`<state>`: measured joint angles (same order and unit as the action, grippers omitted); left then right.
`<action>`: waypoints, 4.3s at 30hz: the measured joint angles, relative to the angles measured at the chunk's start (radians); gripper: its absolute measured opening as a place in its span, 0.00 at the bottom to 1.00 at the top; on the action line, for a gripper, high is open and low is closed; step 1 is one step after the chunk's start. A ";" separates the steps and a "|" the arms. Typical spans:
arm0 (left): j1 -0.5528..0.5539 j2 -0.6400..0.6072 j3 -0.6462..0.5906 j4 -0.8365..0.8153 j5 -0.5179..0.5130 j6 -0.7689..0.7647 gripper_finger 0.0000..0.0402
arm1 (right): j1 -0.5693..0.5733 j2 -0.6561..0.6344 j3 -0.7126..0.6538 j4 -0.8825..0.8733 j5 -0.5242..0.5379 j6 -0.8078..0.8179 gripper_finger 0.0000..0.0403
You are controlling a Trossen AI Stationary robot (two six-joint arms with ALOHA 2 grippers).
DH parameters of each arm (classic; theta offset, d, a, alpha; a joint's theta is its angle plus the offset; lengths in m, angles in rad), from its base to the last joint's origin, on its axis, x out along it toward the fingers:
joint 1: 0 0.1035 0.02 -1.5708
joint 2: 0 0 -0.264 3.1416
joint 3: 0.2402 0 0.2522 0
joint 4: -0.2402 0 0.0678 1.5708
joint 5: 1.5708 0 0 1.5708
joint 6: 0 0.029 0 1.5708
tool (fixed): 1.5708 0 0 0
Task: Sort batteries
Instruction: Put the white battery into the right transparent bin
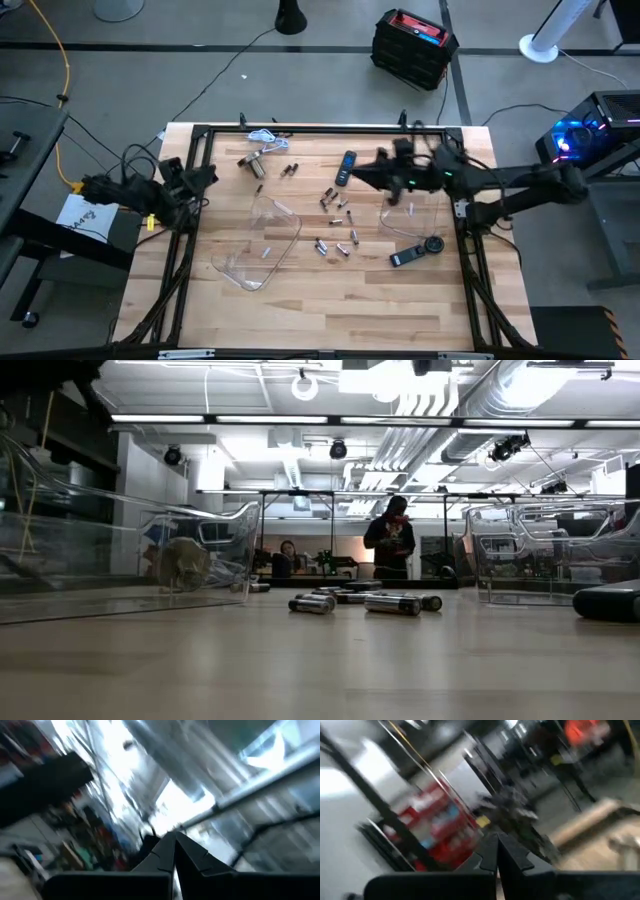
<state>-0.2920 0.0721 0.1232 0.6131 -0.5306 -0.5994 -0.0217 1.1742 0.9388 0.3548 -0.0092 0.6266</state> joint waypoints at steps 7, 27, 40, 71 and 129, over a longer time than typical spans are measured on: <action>0.000 0.196 0.171 -0.200 0.058 0.118 0.01 | -0.006 0.280 0.405 -0.835 -0.011 0.000 0.07; 0.077 0.344 0.370 -0.511 -0.032 0.180 0.16 | -0.023 0.927 0.667 -1.478 0.117 0.076 0.37; 0.077 0.344 0.369 -0.511 -0.030 0.142 0.16 | -0.081 1.013 0.669 -1.401 0.040 0.045 0.37; 0.077 0.344 0.369 -0.504 -0.062 0.156 0.16 | -0.106 0.804 0.994 -1.926 0.426 -0.103 0.04; 0.076 0.357 0.369 -0.491 -0.186 0.045 0.16 | 0.018 0.719 0.192 -0.659 0.046 -0.605 0.46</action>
<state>-0.2157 0.4294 0.4923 0.1224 -0.7170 -0.5539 -0.0036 1.8934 1.1305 -0.3046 0.0364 0.0212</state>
